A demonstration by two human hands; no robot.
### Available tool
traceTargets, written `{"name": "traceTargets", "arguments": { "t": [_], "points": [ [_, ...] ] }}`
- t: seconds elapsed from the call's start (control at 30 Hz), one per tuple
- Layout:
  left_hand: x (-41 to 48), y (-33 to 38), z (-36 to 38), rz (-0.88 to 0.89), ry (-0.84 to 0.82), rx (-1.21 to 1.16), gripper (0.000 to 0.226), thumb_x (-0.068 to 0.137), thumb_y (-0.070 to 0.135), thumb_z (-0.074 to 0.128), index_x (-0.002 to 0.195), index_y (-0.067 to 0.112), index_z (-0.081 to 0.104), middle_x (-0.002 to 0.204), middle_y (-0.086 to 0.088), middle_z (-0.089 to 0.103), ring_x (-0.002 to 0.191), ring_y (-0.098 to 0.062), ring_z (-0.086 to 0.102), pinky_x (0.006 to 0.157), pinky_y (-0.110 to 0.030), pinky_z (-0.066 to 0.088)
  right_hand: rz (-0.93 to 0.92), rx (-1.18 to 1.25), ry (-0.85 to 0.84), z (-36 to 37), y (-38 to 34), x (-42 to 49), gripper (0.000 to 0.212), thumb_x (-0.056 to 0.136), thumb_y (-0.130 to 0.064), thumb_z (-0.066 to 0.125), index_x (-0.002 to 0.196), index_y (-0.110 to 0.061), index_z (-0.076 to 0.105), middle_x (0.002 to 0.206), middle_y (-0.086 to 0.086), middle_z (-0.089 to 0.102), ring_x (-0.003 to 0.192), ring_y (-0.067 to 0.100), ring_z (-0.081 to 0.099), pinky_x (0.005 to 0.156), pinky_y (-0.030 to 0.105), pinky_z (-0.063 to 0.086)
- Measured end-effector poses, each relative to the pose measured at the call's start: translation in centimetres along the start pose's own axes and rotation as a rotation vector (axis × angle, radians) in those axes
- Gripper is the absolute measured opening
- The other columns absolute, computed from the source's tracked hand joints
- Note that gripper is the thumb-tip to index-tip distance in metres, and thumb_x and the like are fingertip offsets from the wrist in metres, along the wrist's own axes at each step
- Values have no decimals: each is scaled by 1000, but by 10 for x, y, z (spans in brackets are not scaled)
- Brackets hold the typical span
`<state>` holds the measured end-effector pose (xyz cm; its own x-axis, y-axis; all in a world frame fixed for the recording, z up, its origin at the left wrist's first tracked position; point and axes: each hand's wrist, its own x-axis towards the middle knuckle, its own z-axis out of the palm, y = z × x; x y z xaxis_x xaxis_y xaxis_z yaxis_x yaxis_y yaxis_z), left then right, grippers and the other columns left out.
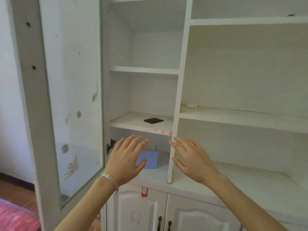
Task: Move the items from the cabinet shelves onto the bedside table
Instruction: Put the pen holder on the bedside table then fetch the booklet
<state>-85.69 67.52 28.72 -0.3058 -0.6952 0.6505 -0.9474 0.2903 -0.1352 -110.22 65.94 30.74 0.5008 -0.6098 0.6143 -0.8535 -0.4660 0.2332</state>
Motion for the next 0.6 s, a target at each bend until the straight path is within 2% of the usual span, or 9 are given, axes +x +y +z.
{"name": "traceTargets", "arguments": {
  "t": [0.33, 0.47, 0.6],
  "points": [
    [66, -40, 94, -36, -128, 12, 58, 87, 52, 34, 128, 17, 56, 126, -8, 60, 115, -29, 56, 95, -48, 45, -16, 92, -18, 99, 31, 37, 52, 83, -41, 38, 122, -14, 59, 120, 6, 62, 105, 21, 61, 89, 35, 49],
    [115, -68, 128, -22, -98, -38, 58, 88, 51, 32, 130, 18, 54, 130, -7, 57, 120, -28, 53, 99, -46, 41, 5, 89, 42, 121, 47, 76, 51, 83, -39, 39, 121, -12, 60, 122, 7, 61, 107, 22, 59, 90, 34, 48],
    [177, -99, 154, 18, -67, -92, 64, 89, 56, 24, 130, 17, 54, 132, -6, 56, 123, -26, 50, 102, -45, 36, 56, 105, 33, 144, 60, 120, 51, 84, -39, 39, 123, -12, 57, 125, 8, 59, 108, 26, 59, 90, 35, 48]
  ]
}}
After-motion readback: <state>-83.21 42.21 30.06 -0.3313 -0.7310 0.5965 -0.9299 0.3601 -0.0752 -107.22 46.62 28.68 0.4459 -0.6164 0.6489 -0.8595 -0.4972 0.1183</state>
